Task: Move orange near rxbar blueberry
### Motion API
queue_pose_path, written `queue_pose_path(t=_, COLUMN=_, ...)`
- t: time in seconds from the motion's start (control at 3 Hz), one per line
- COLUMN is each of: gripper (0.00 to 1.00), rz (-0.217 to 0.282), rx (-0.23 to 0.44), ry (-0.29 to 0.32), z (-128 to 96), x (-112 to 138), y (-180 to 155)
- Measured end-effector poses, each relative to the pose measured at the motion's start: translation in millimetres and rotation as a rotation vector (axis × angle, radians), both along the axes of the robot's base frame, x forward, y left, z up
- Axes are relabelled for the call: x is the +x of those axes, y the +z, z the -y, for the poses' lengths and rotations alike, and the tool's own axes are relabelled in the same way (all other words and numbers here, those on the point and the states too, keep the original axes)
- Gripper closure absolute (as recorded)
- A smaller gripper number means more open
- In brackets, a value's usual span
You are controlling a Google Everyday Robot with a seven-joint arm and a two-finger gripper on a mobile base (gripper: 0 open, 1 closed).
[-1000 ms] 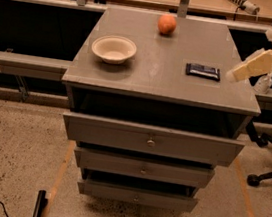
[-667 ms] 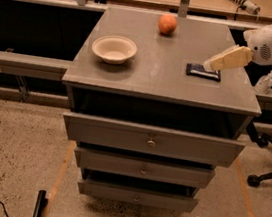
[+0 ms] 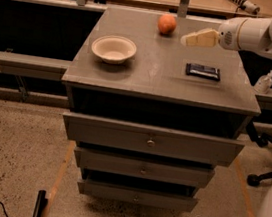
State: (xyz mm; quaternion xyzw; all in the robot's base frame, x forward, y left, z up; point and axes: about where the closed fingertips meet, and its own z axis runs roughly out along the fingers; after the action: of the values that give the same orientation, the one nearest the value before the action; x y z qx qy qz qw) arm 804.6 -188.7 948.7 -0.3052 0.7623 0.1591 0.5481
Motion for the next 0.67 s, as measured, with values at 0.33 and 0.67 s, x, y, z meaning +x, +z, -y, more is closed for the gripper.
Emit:
queue_pose_path(t=0.33, gripper=0.00, rz=-0.057, rx=-0.011, ry=-0.090, z=-17.3, x=36.9, y=-16.5)
queue_pose_path(t=0.67, gripper=0.00, rz=-0.104, rx=0.033, ry=-0.129, z=-14.3, x=39.1, y=-19.2)
